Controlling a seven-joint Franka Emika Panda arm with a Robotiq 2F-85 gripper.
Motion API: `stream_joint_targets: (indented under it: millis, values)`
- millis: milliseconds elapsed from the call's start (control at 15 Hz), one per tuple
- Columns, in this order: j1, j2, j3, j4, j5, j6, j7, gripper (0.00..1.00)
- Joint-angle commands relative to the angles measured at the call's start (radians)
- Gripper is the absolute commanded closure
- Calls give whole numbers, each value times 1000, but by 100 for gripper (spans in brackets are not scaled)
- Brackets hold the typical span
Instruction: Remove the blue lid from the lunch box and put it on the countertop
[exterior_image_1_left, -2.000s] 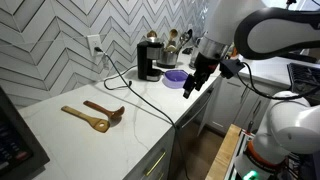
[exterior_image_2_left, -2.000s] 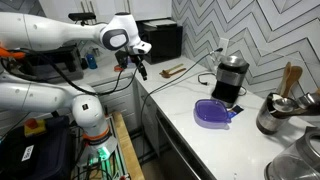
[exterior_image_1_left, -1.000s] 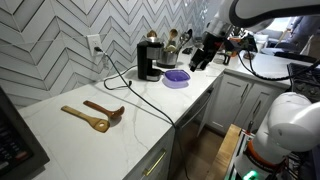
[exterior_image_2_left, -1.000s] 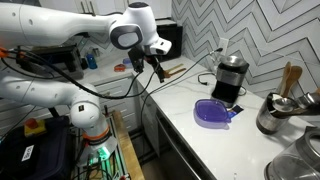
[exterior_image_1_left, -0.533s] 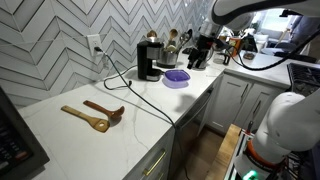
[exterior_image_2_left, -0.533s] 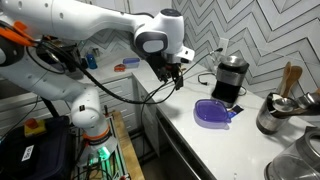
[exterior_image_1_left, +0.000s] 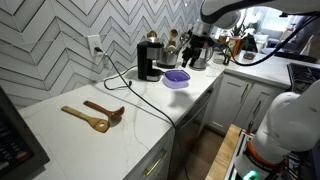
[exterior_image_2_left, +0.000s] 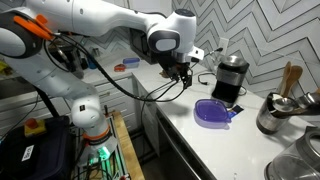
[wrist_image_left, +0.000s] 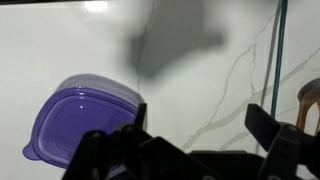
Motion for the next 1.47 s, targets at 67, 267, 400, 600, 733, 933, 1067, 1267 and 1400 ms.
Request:
stream_joint_targets:
  millis: [67, 267, 400, 600, 733, 933, 1067, 1267, 1400]
  values:
    - [-22, 3, 19, 2, 9, -3, -8, 0]
    - [-22, 3, 19, 2, 10, -3, -8, 0]
    - [-47, 46, -5, 35, 0, 2, -14, 0]
    - [-82, 141, -60, 103, 4, -23, -71, 0]
    - [-104, 214, -89, 156, 3, -42, -120, 0]
    - [-134, 326, -108, 235, 14, -45, -194, 0]
    - [-156, 389, -103, 279, 11, -32, -217, 0]
    - [-191, 463, -89, 332, -9, 4, -212, 0]
    - [-210, 495, -81, 357, -2, 27, -210, 0]
